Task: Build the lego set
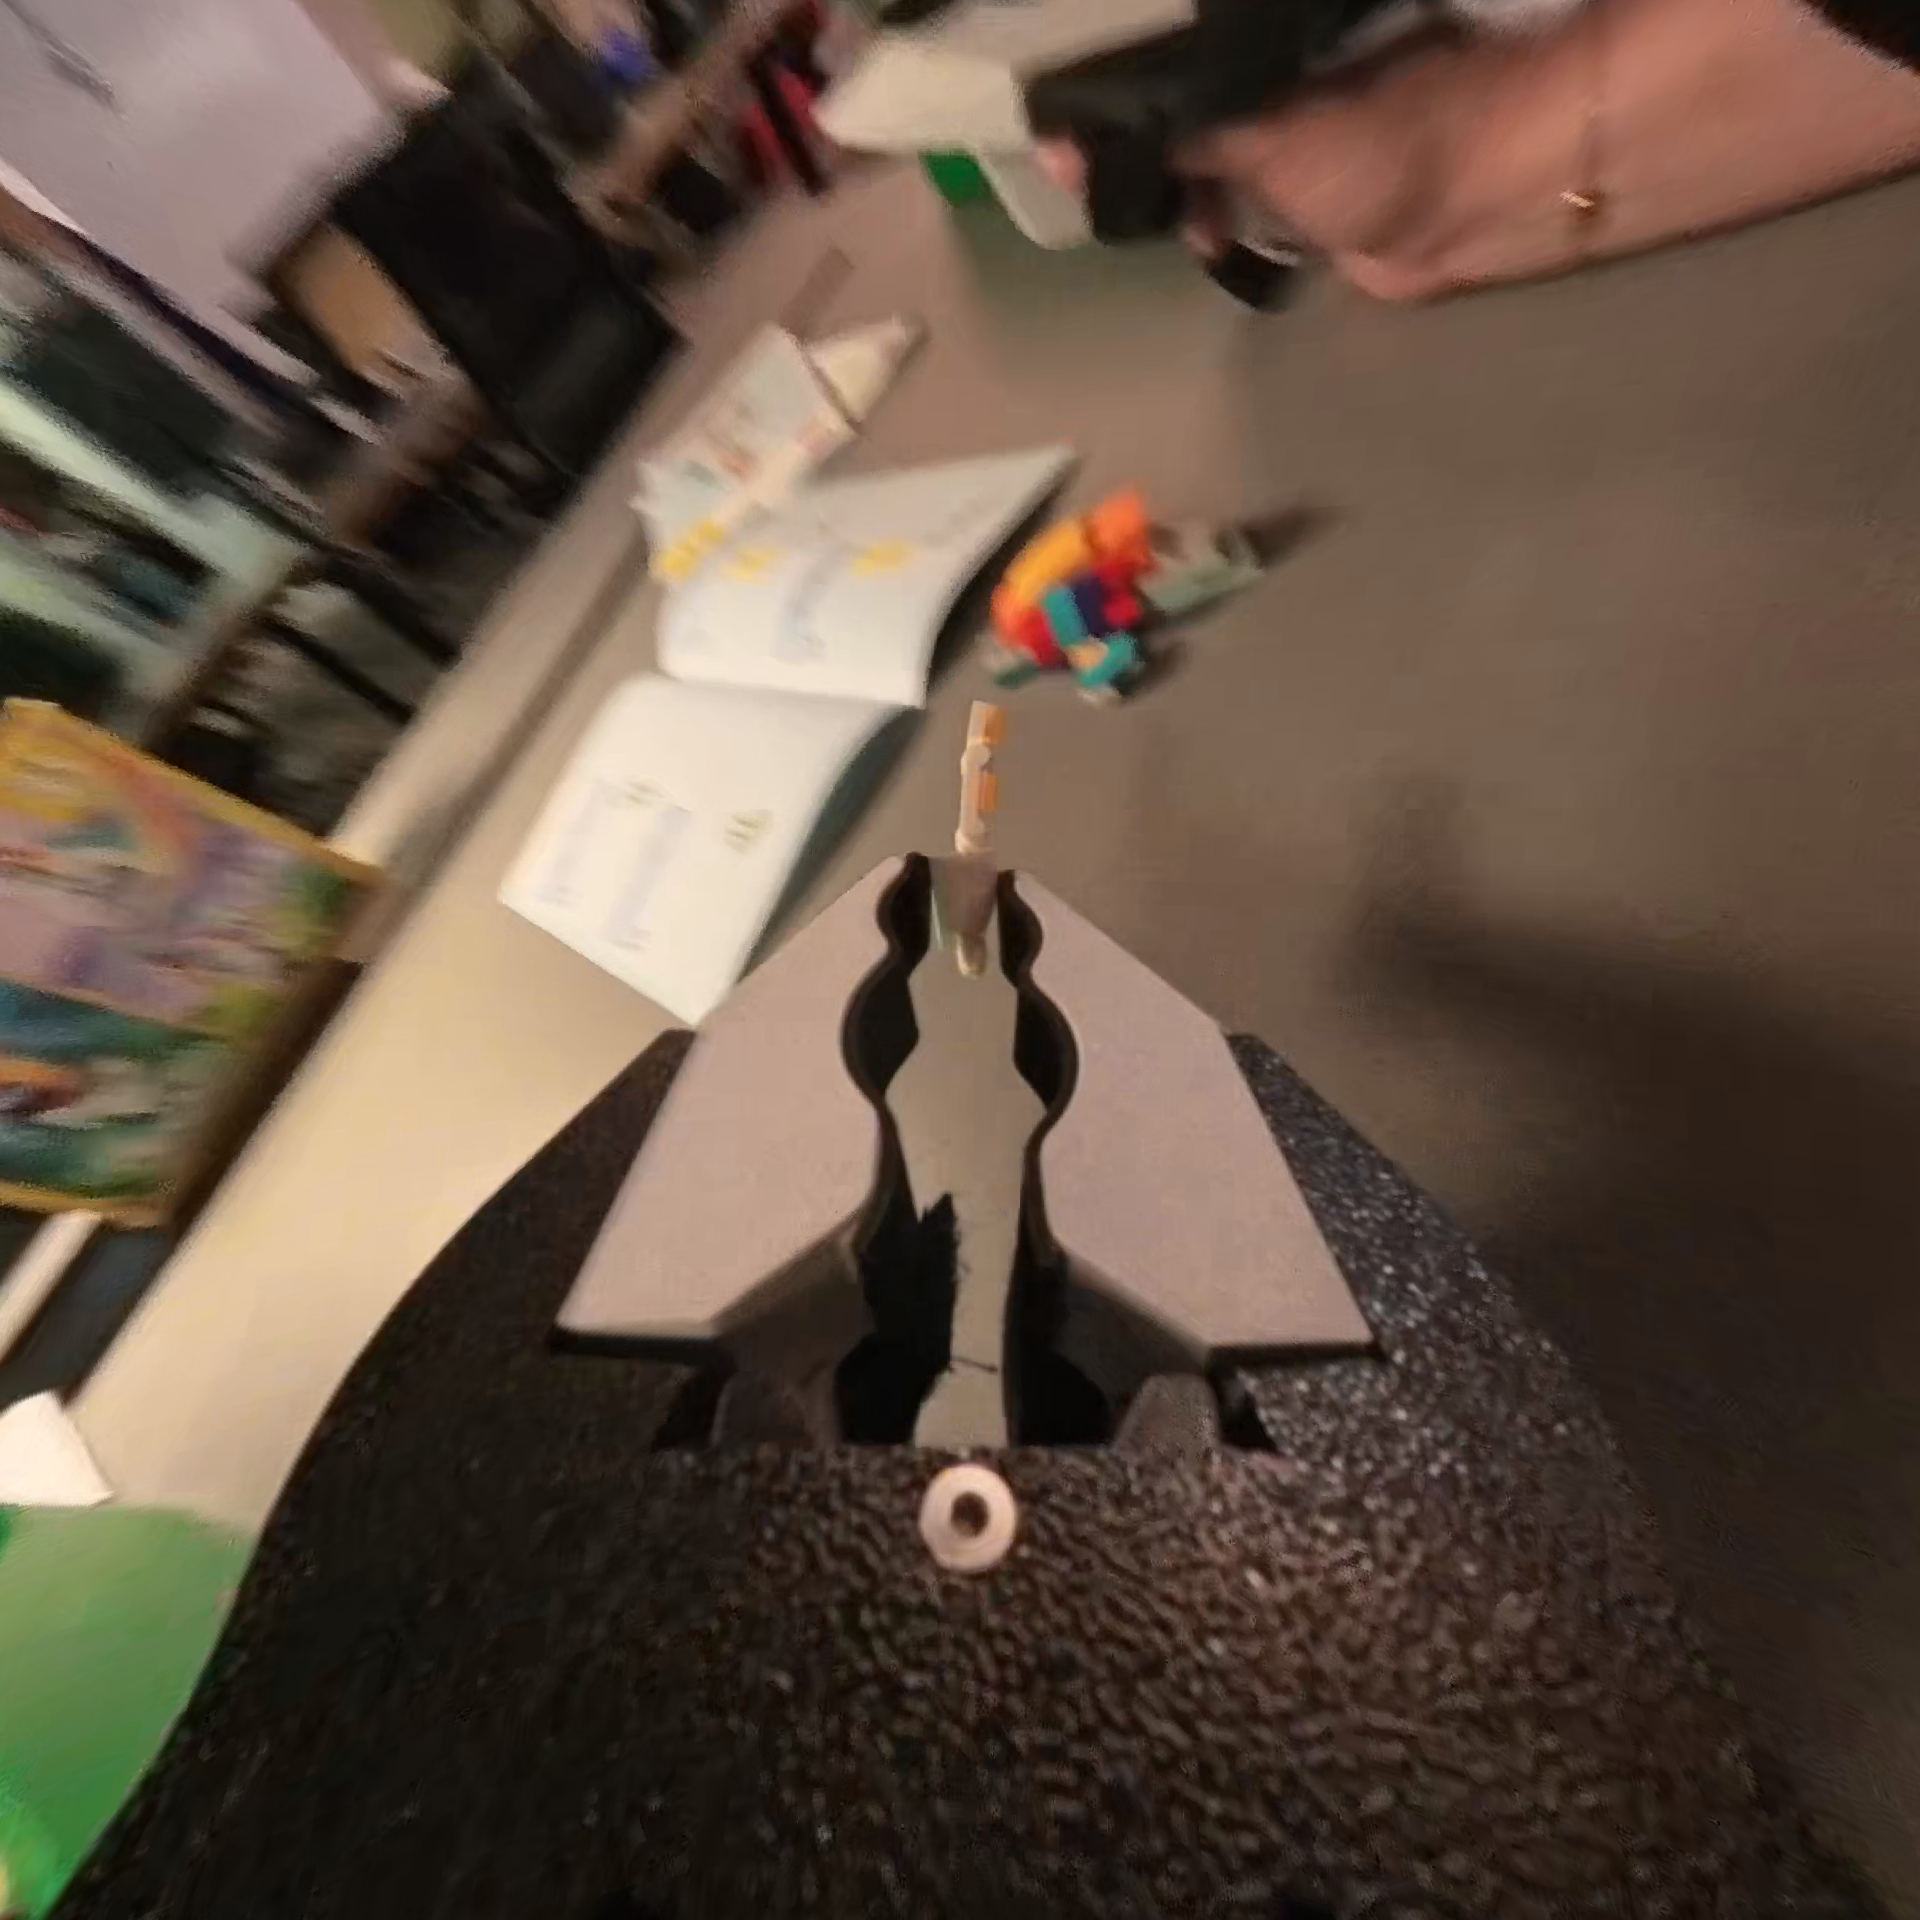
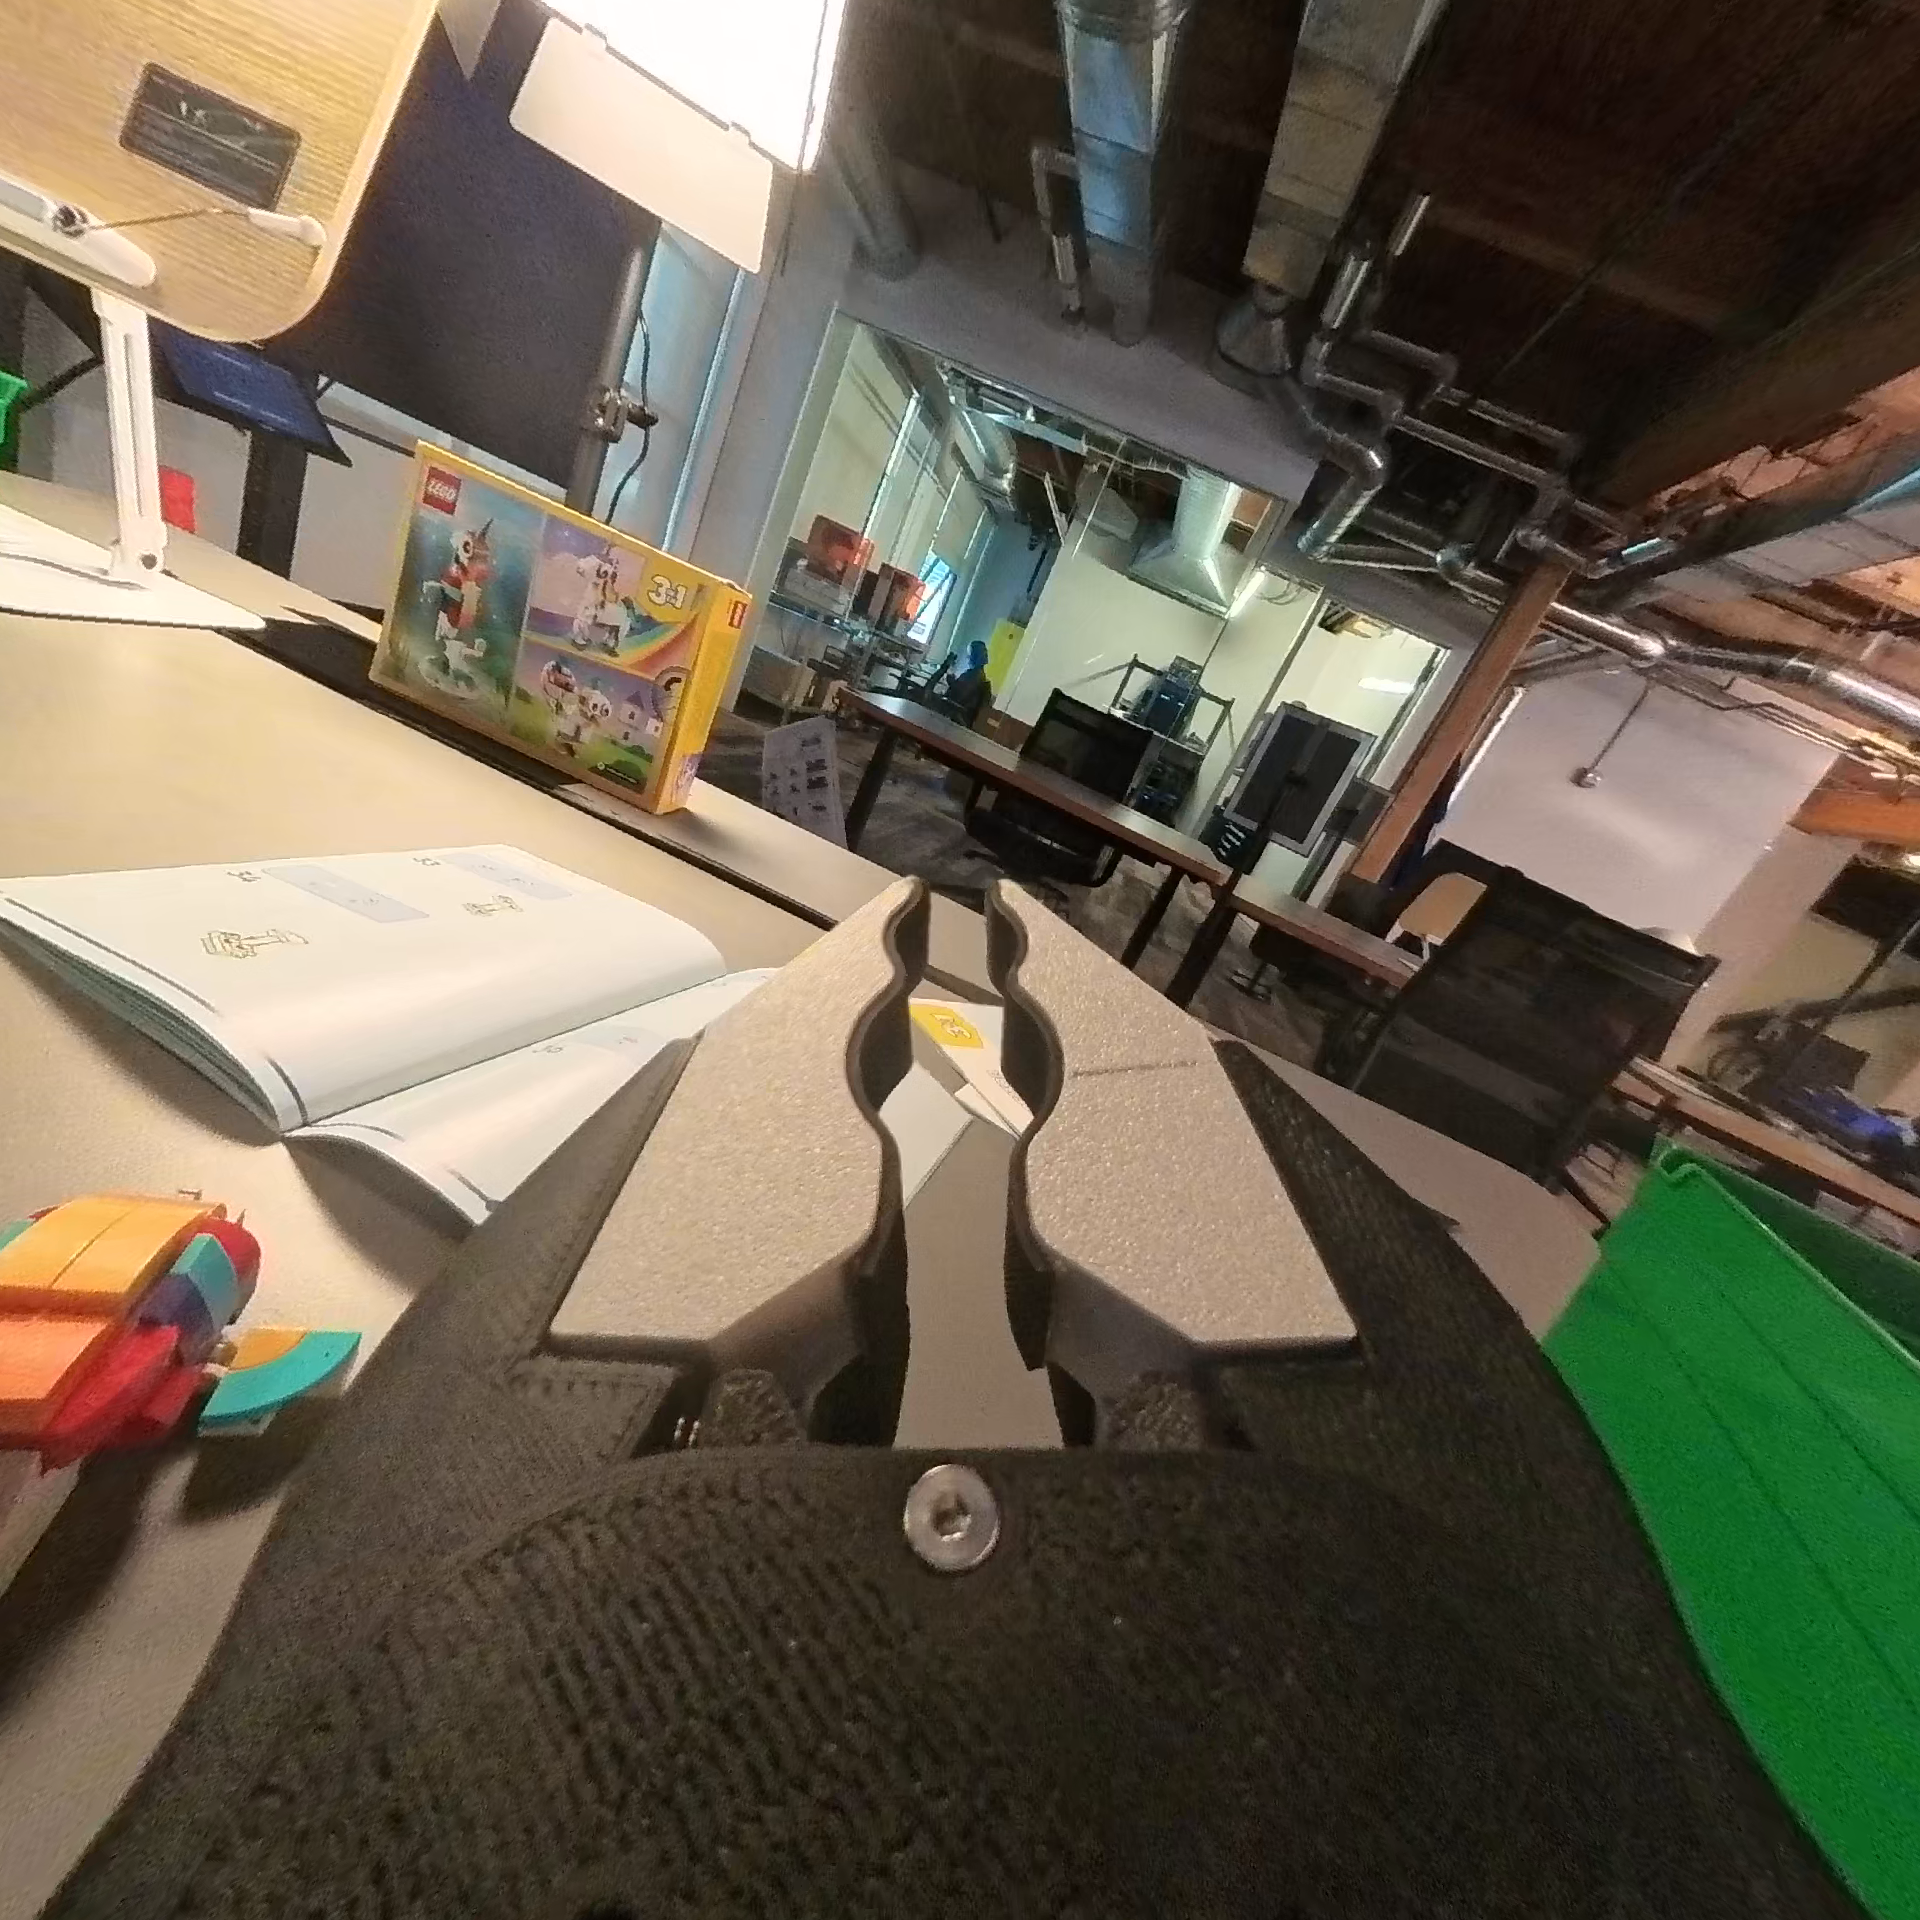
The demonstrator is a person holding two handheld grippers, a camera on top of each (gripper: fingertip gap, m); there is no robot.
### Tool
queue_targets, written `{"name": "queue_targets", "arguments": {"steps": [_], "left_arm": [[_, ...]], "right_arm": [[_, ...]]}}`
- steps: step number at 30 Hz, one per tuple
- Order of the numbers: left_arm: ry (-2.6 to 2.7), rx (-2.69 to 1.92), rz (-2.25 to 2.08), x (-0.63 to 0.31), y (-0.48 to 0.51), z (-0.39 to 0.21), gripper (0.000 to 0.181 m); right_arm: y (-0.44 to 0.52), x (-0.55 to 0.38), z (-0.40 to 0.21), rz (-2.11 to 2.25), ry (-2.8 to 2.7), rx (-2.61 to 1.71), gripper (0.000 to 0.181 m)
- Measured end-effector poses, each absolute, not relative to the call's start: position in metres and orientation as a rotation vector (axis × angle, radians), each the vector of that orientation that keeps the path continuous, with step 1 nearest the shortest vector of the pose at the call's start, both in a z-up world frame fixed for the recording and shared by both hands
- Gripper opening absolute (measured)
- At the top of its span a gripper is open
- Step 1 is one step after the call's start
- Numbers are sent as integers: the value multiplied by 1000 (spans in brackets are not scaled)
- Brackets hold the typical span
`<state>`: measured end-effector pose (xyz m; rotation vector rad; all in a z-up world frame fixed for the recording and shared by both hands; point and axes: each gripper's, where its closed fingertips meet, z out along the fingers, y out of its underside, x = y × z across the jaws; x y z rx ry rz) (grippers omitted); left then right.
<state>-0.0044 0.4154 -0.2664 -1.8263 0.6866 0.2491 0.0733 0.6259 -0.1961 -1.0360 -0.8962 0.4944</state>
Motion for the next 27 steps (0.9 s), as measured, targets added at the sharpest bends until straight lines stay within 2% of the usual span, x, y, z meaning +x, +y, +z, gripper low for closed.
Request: {"name": "queue_targets", "arguments": {"steps": [8, 19, 23, 27], "left_arm": [[422, -1565, 300, -15, 436, -229, 10], [648, -1573, 387, 2, 448, -238, 11], [779, -1726, 231, 18, 440, -260, 10], [785, -2008, -182, 35, 425, -292, 10]], "right_arm": [[625, 72, -195, 526, -897, -1027, 6], [630, 76, -193, 519, -860, -1047, 10], [635, 81, -191, 536, -816, -1064, 12], [635, 80, -192, 530, -825, -1063, 12]]}}
